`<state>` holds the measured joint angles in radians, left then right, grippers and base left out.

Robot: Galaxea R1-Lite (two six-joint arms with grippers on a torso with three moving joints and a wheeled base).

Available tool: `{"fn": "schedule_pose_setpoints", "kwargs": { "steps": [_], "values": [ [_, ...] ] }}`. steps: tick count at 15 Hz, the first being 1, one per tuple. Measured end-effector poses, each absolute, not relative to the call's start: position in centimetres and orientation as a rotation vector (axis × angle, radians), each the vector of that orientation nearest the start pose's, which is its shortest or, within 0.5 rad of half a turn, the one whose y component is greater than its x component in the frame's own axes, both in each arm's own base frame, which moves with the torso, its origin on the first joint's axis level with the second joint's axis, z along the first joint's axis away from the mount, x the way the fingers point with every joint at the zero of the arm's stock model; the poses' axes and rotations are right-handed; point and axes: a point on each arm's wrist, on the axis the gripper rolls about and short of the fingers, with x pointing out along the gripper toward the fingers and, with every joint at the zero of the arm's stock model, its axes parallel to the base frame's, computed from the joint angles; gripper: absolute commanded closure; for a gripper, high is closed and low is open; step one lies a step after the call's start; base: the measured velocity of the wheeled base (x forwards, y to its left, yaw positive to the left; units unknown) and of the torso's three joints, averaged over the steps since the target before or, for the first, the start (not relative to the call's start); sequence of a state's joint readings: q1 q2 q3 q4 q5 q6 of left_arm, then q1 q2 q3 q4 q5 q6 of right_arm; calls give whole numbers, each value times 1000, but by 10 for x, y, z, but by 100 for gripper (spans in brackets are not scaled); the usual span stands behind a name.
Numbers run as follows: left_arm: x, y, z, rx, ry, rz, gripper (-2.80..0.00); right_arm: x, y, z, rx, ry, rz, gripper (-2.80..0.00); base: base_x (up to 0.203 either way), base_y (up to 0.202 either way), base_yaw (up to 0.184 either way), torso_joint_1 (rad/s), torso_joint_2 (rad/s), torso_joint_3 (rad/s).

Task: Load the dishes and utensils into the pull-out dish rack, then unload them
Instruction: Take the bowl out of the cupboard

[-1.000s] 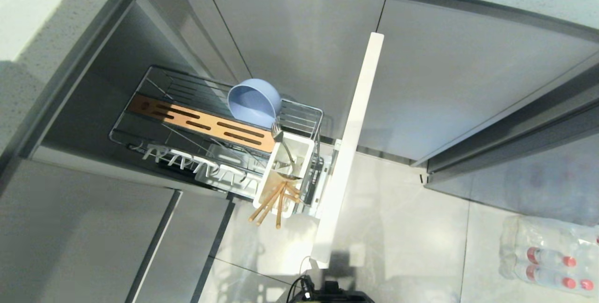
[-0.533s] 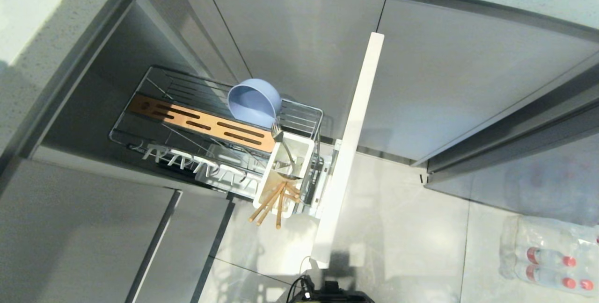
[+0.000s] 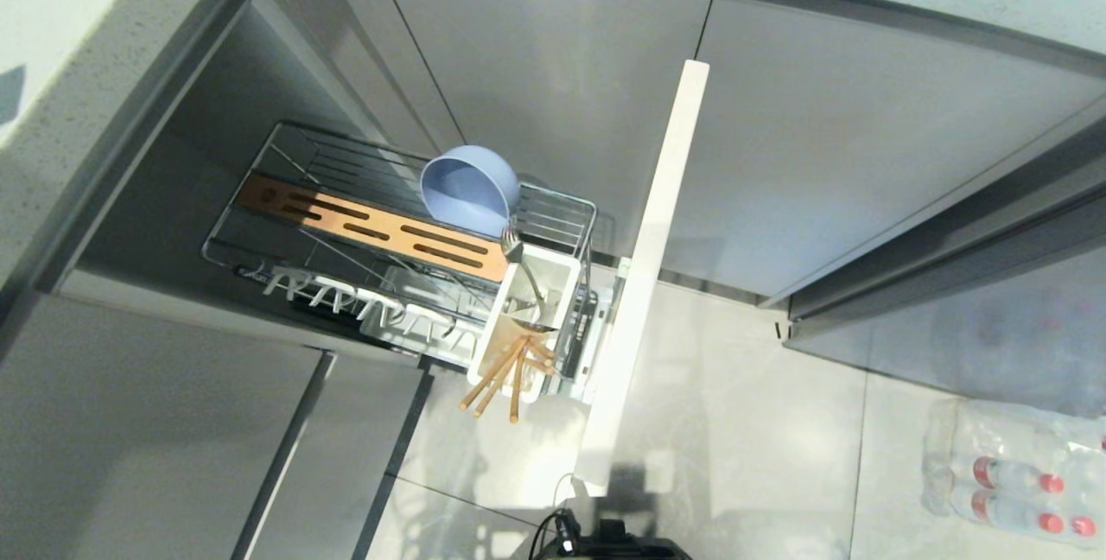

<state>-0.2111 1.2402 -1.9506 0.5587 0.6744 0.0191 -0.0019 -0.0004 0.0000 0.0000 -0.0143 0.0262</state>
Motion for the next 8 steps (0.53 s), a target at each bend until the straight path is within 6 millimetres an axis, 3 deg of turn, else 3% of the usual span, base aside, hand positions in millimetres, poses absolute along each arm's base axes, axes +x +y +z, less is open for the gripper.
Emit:
{"fn": "schedule_pose_setpoints", "kwargs": {
  "steps": [2, 4, 8],
  "values": [
    [83, -7, 479, -231, -250, 348, 0, -23, 0, 75, 26, -1, -16, 0, 0, 0, 0, 0, 0, 0],
    [84, -12, 478, -390, -250, 204, 0, -23, 0, 75, 26, -1, -16, 0, 0, 0, 0, 0, 0, 0],
    [88, -29, 458, -723, -53, 27, 0, -23, 0, 75, 26, -1, -16, 0, 0, 0, 0, 0, 0, 0]
  ]
}}
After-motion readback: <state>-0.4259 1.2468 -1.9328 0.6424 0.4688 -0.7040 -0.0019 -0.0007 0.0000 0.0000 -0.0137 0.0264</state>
